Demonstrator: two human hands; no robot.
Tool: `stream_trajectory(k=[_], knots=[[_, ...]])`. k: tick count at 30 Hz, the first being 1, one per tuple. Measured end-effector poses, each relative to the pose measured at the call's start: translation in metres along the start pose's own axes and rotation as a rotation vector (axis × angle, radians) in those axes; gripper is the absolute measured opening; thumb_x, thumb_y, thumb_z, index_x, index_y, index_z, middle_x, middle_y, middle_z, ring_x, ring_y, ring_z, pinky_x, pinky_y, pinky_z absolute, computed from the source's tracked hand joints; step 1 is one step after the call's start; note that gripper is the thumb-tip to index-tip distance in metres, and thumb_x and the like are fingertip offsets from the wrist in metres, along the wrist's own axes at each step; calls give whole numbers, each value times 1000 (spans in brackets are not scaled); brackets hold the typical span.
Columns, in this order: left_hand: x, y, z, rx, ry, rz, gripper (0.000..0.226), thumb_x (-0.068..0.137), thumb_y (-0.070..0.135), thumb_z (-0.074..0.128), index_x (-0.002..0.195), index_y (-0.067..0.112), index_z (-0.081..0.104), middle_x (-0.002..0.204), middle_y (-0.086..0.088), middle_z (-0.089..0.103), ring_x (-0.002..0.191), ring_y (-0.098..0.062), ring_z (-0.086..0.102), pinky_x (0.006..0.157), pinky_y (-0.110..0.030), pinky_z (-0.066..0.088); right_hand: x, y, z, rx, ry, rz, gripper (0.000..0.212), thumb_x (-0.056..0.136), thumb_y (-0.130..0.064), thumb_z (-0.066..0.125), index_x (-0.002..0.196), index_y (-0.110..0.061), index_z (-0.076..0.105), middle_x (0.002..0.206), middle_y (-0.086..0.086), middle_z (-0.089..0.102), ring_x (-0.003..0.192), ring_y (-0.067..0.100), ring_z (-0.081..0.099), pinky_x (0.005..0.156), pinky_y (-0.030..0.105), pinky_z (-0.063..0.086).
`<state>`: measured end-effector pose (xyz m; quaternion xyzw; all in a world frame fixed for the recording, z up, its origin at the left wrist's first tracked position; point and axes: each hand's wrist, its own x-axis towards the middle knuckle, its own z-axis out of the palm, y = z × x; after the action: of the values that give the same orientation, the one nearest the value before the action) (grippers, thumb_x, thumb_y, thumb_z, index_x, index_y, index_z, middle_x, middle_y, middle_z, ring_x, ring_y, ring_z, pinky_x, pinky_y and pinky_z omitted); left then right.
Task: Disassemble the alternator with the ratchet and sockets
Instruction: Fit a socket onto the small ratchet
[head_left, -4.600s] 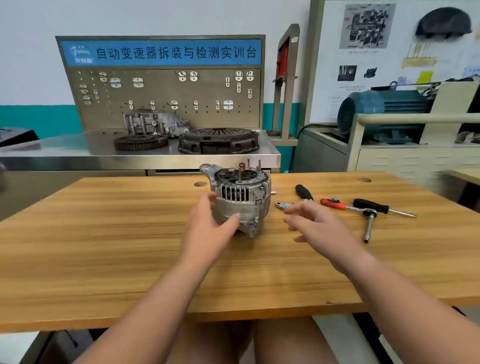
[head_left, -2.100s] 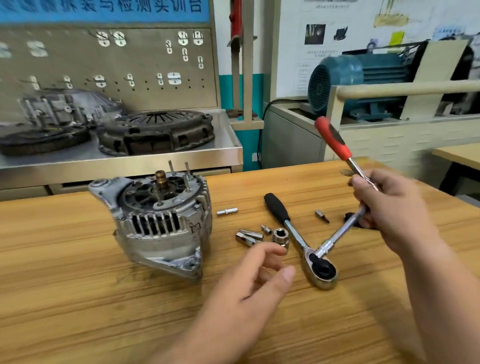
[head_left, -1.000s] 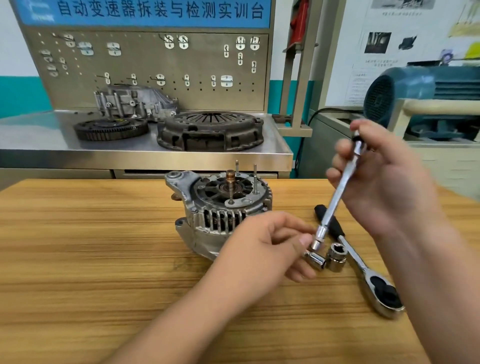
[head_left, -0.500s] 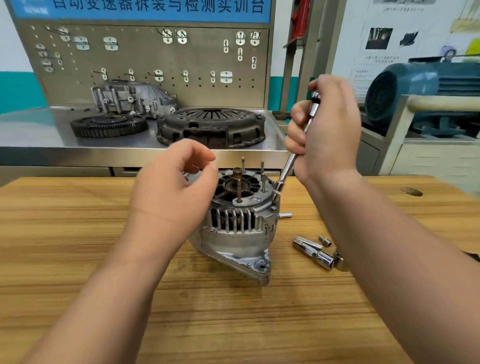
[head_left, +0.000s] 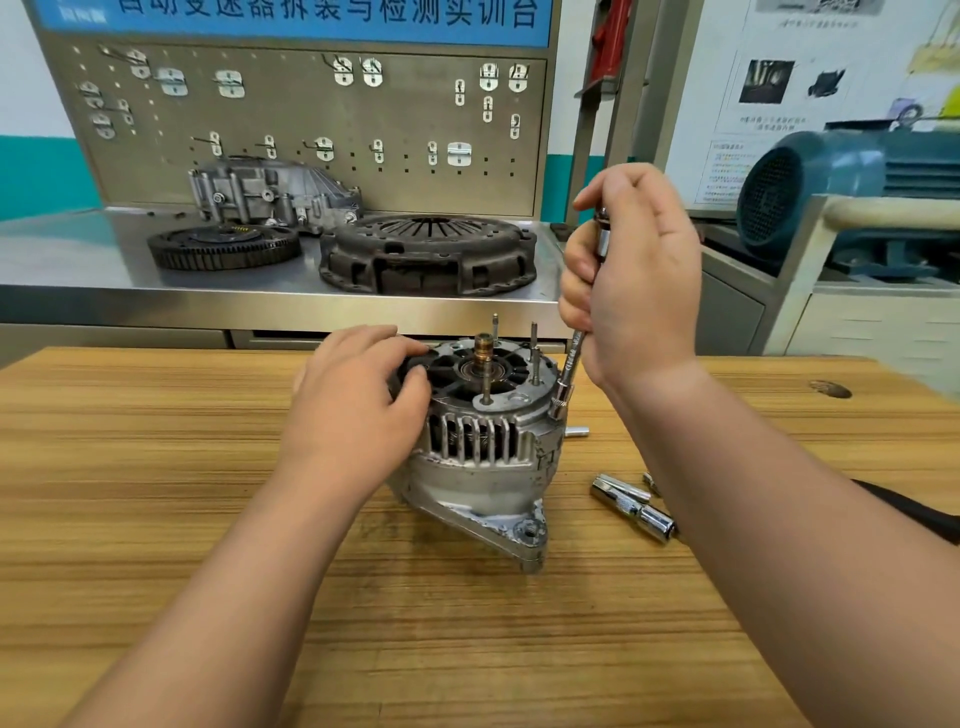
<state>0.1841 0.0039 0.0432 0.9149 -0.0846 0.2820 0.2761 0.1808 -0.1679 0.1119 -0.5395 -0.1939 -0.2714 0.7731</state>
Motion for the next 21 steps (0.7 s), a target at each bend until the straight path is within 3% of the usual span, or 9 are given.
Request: stream_trajectory(k=[11, 17, 21], knots=[[-1, -9, 13, -33, 30, 53, 30, 93, 19, 45, 114, 20, 67, 134, 1, 55, 134, -21, 35, 113, -44, 27, -3, -4, 8, -74, -68, -23, 28, 102, -9, 38, 75, -11, 45, 51, 2, 26, 39, 9, 21, 38, 16, 19], [-3, -6, 13, -42, 52, 51, 39, 87, 28, 38, 109, 18, 69, 129, 1, 58, 131, -21, 36, 110, -32, 24, -3, -3, 9, -105, -73, -51, 28, 103, -9, 37, 75, -10, 44, 52, 2, 26, 39, 7, 23, 38, 17, 20], [-3, -8, 14, -44, 56, 50, 31, 91, 20, 43, 107, 17, 69, 128, 0, 58, 131, -23, 36, 109, -30, 23, -2, -1, 10, -106, -77, -65, 28, 102, -8, 37, 75, -10, 45, 53, 2, 26, 40, 7, 23, 38, 18, 20]])
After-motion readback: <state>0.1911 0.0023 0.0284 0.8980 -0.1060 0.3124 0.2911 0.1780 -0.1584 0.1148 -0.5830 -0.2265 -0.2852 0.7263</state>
